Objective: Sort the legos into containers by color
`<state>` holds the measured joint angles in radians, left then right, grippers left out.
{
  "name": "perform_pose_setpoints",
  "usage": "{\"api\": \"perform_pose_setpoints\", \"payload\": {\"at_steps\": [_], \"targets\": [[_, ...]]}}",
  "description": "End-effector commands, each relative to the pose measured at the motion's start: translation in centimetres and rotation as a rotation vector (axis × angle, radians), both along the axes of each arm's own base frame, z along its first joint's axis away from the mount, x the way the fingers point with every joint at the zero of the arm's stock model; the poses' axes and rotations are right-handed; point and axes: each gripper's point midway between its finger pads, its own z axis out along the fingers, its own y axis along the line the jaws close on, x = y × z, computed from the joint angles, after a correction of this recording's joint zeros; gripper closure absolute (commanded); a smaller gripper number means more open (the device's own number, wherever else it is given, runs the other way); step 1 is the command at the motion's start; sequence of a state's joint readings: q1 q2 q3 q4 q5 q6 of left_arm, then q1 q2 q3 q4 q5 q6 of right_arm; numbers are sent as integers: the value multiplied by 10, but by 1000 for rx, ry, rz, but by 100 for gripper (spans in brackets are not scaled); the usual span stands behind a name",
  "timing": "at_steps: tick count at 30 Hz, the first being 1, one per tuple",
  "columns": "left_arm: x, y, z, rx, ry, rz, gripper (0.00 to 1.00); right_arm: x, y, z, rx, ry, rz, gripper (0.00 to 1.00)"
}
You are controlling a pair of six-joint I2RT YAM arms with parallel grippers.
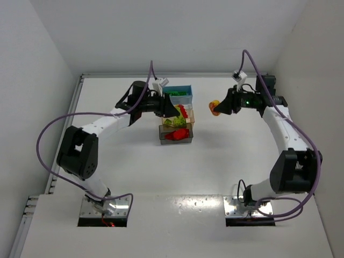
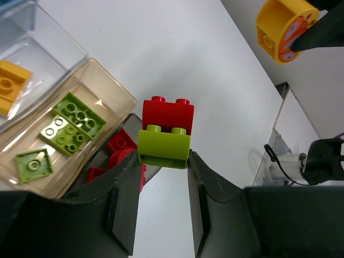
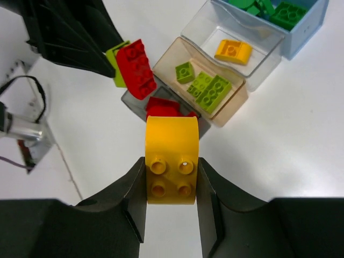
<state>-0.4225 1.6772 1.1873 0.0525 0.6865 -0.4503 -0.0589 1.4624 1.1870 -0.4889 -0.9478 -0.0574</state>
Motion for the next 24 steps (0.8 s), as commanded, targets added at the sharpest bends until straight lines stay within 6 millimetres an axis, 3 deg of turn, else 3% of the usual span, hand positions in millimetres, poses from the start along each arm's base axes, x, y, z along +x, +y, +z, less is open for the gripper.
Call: {"api": "perform_pose_setpoints", "payload": {"at_steps": [1,3,6,7,8,10,12,18,20,24], "targets": [[7,22,45,-24,-133,77,82,31,13,9,-94,-113,25,98],[2,32,54,-28,-154,102,82,39,31,6,-103,-132,61,97],[4,59,48,-4,-147,170,82,58,54,-10,-130,-126,93,97],[1,67,54,-7,-155,186,82,67,60,-5,-134,-150,98,97],[3,80,50,3,-156,214,82,77,67,-19,-143,-130,105,97],[3,94,49,8,-149,246,82,92,82,-15,-140,-135,99,97],[5,111,48,19,-146,278,82,111,93,-23,-157,-138,90,97],[5,132,49,15,-143,318,82,143,120,-38,-187,-143,64,97],[3,135,50,7,-137,321,82,149,126,-53,-203,-120,56,97],[5,138,51,5,-146,331,82,155,139,-63,-233,-135,58,97]]}}
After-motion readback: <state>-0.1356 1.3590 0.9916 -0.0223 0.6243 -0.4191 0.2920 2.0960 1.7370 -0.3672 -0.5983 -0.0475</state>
